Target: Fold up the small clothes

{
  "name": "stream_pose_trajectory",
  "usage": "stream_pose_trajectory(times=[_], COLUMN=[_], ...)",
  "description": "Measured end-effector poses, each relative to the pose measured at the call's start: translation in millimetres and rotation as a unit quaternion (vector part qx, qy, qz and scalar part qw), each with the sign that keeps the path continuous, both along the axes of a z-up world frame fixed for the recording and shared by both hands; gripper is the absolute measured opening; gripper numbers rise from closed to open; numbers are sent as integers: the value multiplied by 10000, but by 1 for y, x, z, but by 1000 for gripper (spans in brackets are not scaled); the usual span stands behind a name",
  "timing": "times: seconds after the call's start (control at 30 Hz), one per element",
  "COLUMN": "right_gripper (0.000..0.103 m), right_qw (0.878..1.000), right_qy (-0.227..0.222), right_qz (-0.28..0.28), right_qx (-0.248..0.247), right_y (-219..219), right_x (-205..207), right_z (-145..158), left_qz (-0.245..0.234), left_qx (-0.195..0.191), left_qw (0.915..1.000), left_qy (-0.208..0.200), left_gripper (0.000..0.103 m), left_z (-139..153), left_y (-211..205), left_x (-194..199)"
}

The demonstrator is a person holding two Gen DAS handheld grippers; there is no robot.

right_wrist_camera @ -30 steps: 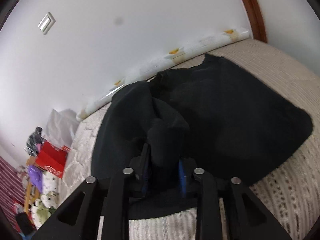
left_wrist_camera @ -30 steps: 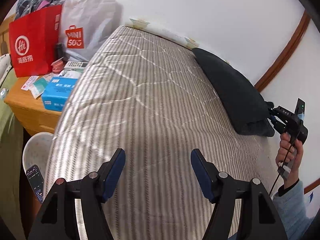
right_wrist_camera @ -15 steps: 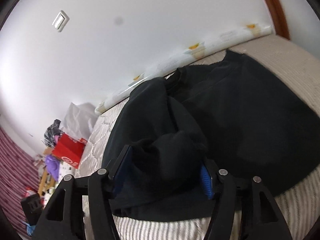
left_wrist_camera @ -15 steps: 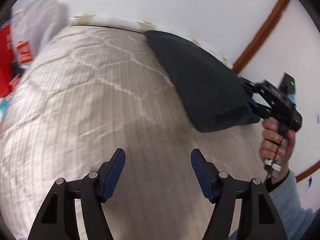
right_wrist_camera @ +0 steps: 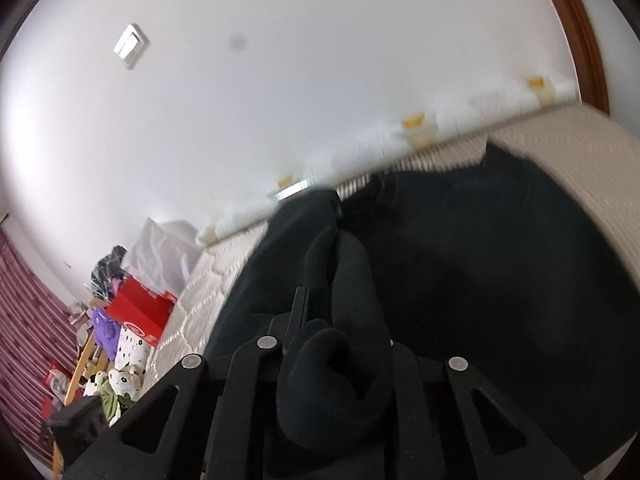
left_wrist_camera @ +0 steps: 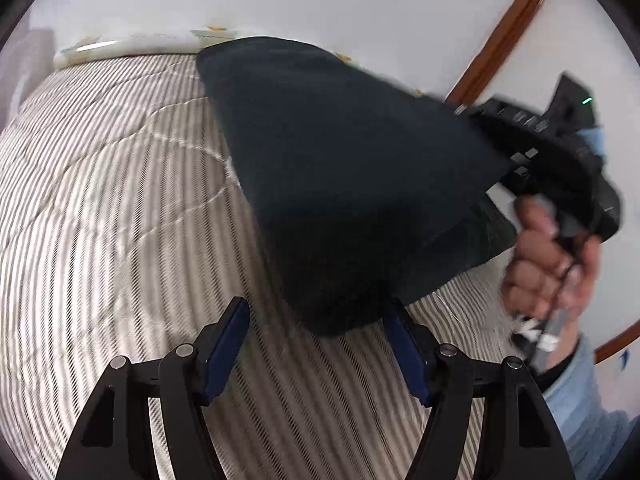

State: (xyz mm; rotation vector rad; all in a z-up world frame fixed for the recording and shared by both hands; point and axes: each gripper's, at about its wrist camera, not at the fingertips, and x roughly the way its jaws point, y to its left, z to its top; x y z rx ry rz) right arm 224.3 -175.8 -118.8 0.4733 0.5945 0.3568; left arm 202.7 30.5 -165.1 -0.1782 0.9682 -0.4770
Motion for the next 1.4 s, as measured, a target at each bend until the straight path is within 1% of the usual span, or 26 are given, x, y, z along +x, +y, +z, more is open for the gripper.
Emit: stream_pose_trajectory(times=[0.07,0.13,0.17,0.23,0.3,0.33,0.37,0.43,0.5,0.57,0.63,0.7,0.8,0.87,0.93,0.97,1.03,1.07,1.17,1.2,1.23,1.27,1.3,1.33,1.4], right_gripper=[13,13,13,13,13,13,13,13,13,13,14,17,26,37,40,41,41,41,40,38,32,24,20,17,15], right_qw=[9995,9972,9946,9900,9864,9857,9856,9872,9892,9899,9897,9888,9869,9844,9812,9796,9793,9793,9809,9811,9813,9819,9828,9826,9816], right_qy=[-296,-672,-906,-1159,-1279,-1243,-1082,-744,-272,-3,101,256,353,382,399,447,497,507,490,495,500,470,402,390,378], right_qz=[-116,-270,-431,-688,-922,-1039,-1212,-1360,-1408,-1351,-1308,-1273,-1274,-1333,-1401,-1393,-1325,-1325,-1421,-1425,-1402,-1357,-1307,-1304,-1311], right_qx=[-73,-183,-282,-407,-455,-468,-469,-380,-310,-417,-574,-741,-928,-1082,-1266,-1378,-1446,-1443,-1233,-1215,-1223,-1236,-1244,-1262,-1337], right_y=[-12,-29,-41,-60,-85,-96,-112,-133,-148,-150,-150,-151,-151,-152,-153,-152,-152,-153,-155,-154,-152,-149,-145,-142,-136], right_x=[-9,-22,-31,-43,-52,-53,-53,-49,-41,-37,-36,-36,-43,-51,-58,-59,-60,-61,-61,-60,-59,-58,-58,-58,-57], right_z=[13,28,34,39,37,33,24,9,-11,-24,-28,-32,-33,-31,-30,-32,-37,-38,-42,-42,-43,-43,-42,-41,-38], left_qz=[5,-37,-70,-193,-300,-335,-367,-435,-505,-526,-481,-410,-309,-255,-176,-129,-25,-1,98,140,158,170,188,204,253], left_qx=[122,194,231,331,397,441,497,528,557,598,666,723,781,781,777,764,730,704,661,668,643,619,598,592,591], left_qw=[9999,9996,9995,9987,9979,9975,9970,9962,9958,9954,9951,9950,9948,9949,9950,9952,9957,9960,9963,9961,9963,9965,9965,9964,9959], left_qy=[-108,-184,-224,-333,-403,-435,-476,-540,-531,-534,-543,-556,-569,-583,-597,-594,-561,-546,-548,-557,-553,-544,-550,-567,-631], left_gripper=[67,67,67,67,67,67,67,67,67,67,67,66,65,62,55,53,45,44,35,29,28,27,24,23,21], left_z=[2,5,7,11,13,13,14,13,12,11,11,10,11,11,11,12,12,12,14,15,16,17,17,19,21], left_y=[-11,-22,-26,-40,-51,-56,-62,-74,-86,-96,-103,-109,-117,-117,-113,-115,-113,-108,-99,-96,-93,-91,-90,-89,-87], left_x=[1,1,1,-2,-4,-5,-6,-8,-5,-5,-6,-7,-3,-6,-8,-11,-12,-10,-9,-10,-11,-13,-13,-13,-16])
